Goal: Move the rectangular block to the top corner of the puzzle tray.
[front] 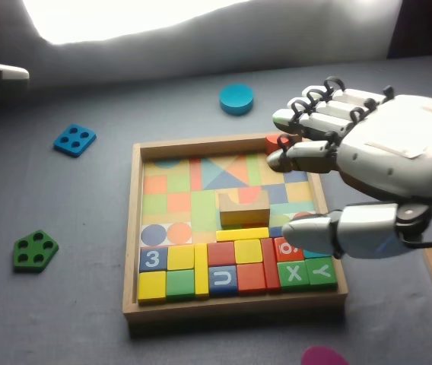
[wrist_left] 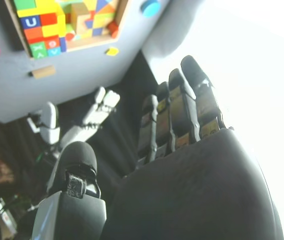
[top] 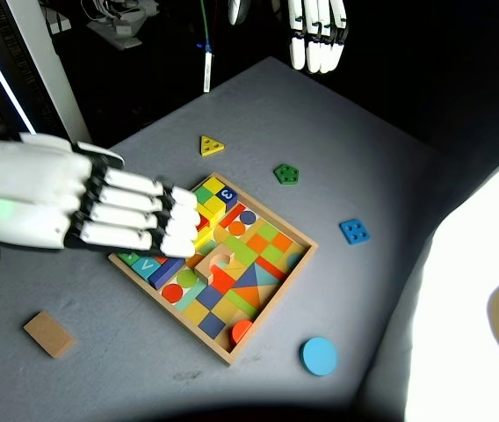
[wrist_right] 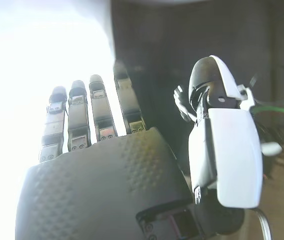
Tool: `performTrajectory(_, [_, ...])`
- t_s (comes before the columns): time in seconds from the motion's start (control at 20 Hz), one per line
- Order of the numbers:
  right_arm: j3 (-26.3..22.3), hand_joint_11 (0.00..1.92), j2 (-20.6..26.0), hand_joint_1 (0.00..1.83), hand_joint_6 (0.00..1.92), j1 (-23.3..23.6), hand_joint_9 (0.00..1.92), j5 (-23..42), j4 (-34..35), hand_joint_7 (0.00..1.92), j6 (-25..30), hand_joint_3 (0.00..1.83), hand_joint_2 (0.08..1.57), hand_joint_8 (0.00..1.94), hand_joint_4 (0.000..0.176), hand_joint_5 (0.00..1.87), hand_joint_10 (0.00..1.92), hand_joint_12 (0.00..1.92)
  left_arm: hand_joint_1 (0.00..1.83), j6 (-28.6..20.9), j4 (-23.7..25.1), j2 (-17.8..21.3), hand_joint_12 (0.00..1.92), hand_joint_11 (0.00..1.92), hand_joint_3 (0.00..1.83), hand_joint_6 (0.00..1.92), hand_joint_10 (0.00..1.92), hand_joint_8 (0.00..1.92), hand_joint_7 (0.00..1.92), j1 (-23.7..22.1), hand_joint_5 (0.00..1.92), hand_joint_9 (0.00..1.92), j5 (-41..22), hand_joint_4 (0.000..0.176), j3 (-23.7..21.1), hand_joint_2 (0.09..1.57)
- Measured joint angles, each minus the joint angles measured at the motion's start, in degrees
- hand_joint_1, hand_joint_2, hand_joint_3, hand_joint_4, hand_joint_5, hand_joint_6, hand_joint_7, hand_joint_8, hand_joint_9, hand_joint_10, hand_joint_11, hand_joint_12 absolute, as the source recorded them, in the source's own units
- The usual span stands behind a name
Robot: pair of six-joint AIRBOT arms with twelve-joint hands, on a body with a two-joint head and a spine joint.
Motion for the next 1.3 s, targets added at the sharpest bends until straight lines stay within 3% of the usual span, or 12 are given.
performTrajectory(0.1, [1.11,0.0,-1.9,0.0,0.15,0.0,0.0,0.24,2.36,0.06,-1.73,0.0,1.16,0.0,0.047,0.71,0.0,0.0,0.05,0.0,0.0,0.0,0.7,0.0,0.0,0.0,0.0,0.0,0.14,0.0,0.13,0.15,-0.07,0.018,-0.02,1.31])
performTrajectory(0.2, [2.14,0.0,-3.93,0.0,0.15,0.0,0.0,0.5,3.41,0.09,-2.36,0.0,1.17,0.01,0.015,0.73,0.0,0.0,0.03,-0.02,0.0,0.0,0.63,0.0,0.0,0.01,0.0,0.0,0.14,0.0,0.15,0.13,-0.04,0.026,-0.31,1.31])
performTrajectory(0.35, [3.89,0.0,-7.13,0.0,0.16,-0.02,0.0,1.31,8.94,0.13,-7.98,0.01,1.17,0.02,0.0,0.74,0.0,0.0,0.05,-0.02,-0.02,0.0,0.76,0.0,0.0,0.01,0.02,0.01,0.15,0.24,0.18,0.19,-0.02,0.046,-0.76,1.3])
performTrajectory(0.5, [6.27,0.0,-9.35,0.0,0.14,-0.07,0.0,2.03,12.15,0.07,-10.29,0.01,1.17,0.0,0.0,0.72,0.0,0.0,0.05,-0.02,0.0,0.0,0.7,0.0,0.0,0.0,0.0,0.01,0.18,0.24,0.19,0.18,-0.04,0.043,-0.76,1.29])
performTrajectory(0.55, [7.19,0.0,-10.25,0.0,0.13,-0.13,0.0,2.64,13.03,0.04,-10.88,0.0,1.17,0.0,0.01,0.69,0.0,0.0,0.06,-0.02,0.0,0.0,0.69,0.0,0.0,0.01,0.0,0.0,0.18,0.24,0.2,0.19,-0.04,0.045,-0.76,1.29])
performTrajectory(0.65, [8.74,0.0,-11.91,0.0,0.14,-0.66,0.0,3.54,13.22,0.06,-11.1,0.01,1.18,0.01,0.002,0.71,0.0,0.0,0.06,-0.02,0.0,0.0,0.7,0.0,0.0,0.0,0.0,0.0,0.17,0.24,0.19,0.2,-0.04,0.041,-0.76,1.29])
performTrajectory(0.95, [12.46,0.0,-16.33,0.0,0.15,-0.72,0.0,4.24,13.44,0.09,-11.13,0.0,1.16,0.02,0.0,0.72,0.0,0.0,0.08,-0.02,0.0,0.0,0.78,0.0,0.0,0.0,0.0,0.0,0.17,1.62,0.18,0.22,-0.31,0.047,-1.6,1.3])
performTrajectory(1.1, [13.16,0.0,-17.57,0.0,0.15,-0.72,0.0,4.63,13.73,0.08,-11.13,0.0,1.17,0.01,0.0,0.72,0.0,0.0,0.11,-0.04,0.0,0.0,0.82,0.0,0.0,0.0,0.0,0.01,0.19,2.27,0.19,0.19,-0.07,0.039,-1.73,1.29])
performTrajectory(1.3, [13.18,0.0,-18.23,0.0,0.14,-0.72,0.0,4.28,13.77,0.09,-11.19,0.0,1.17,0.01,0.0,0.71,0.0,0.0,0.01,-0.07,0.0,0.0,0.78,0.0,0.01,0.0,0.0,0.0,0.18,3.23,0.19,0.18,0.37,0.029,-1.73,1.31])
